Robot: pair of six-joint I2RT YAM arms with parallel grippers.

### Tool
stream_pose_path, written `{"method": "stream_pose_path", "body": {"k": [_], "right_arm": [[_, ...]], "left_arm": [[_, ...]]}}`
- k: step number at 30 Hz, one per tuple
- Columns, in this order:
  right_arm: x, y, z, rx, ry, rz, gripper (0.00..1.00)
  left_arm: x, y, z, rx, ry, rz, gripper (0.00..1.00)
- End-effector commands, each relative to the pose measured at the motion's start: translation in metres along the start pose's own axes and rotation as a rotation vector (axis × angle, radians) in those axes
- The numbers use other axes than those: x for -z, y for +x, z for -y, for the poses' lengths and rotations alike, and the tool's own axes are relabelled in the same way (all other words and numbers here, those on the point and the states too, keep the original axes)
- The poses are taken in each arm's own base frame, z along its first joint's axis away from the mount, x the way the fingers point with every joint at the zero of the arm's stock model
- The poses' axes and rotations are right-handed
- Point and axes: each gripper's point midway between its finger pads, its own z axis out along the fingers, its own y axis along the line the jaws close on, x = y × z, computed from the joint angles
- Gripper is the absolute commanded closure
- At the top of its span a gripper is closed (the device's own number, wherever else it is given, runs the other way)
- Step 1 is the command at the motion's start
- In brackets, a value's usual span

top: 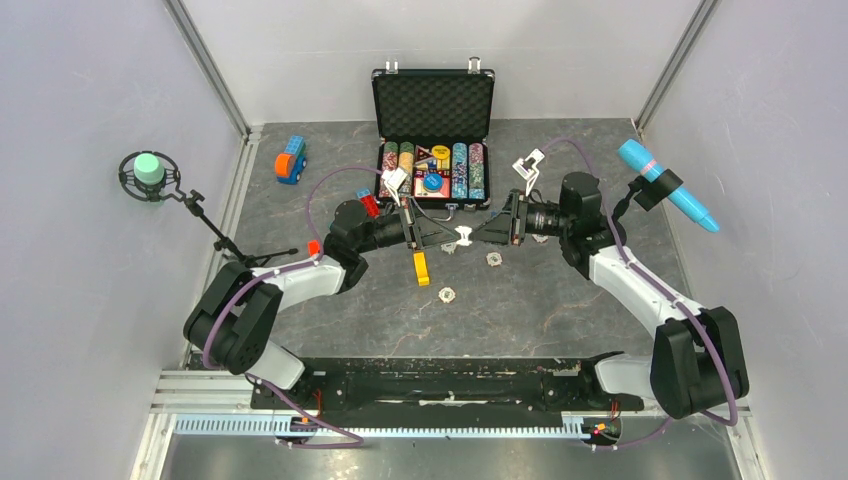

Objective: Pack up texas hold em set
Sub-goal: Pick up the poker chip from the center of the board.

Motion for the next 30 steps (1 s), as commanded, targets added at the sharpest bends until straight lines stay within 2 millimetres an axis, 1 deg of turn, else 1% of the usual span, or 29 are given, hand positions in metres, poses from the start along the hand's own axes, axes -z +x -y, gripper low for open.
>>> {"method": "stream_pose_path", "body": {"k": [1,5,12,24,30], "right_arm": [[0.001,-0.01,-0.018,0.036,-0.078,0.031,0.62],[0.0,-0.01,-0.023,0.036,-0.096,0.032,0.64],[-0.002,-0.009,-0.029,0.029,-0.128,0.034,0.71],[-0.005,-0.005,-0.029,0.023,-0.136,0.021,0.7],[-0.007,-0.002,-0.03,0.022,-0.142,0.012,0.73]], "left_arm": [[-0.002,-0.009,0.026,-0.057,0.081,0.004,0.98],[-0.002,-0.009,0.026,-0.057,0.08,0.004,0.98],[-0.002,-0.008,0.025,-0.055,0.078,0.002,0.98],[-0.002,-0.009,0.03,-0.065,0.09,0.0,0.98],[-0.003,-0.009,0.032,-0.067,0.094,-0.001,0.98]]}}
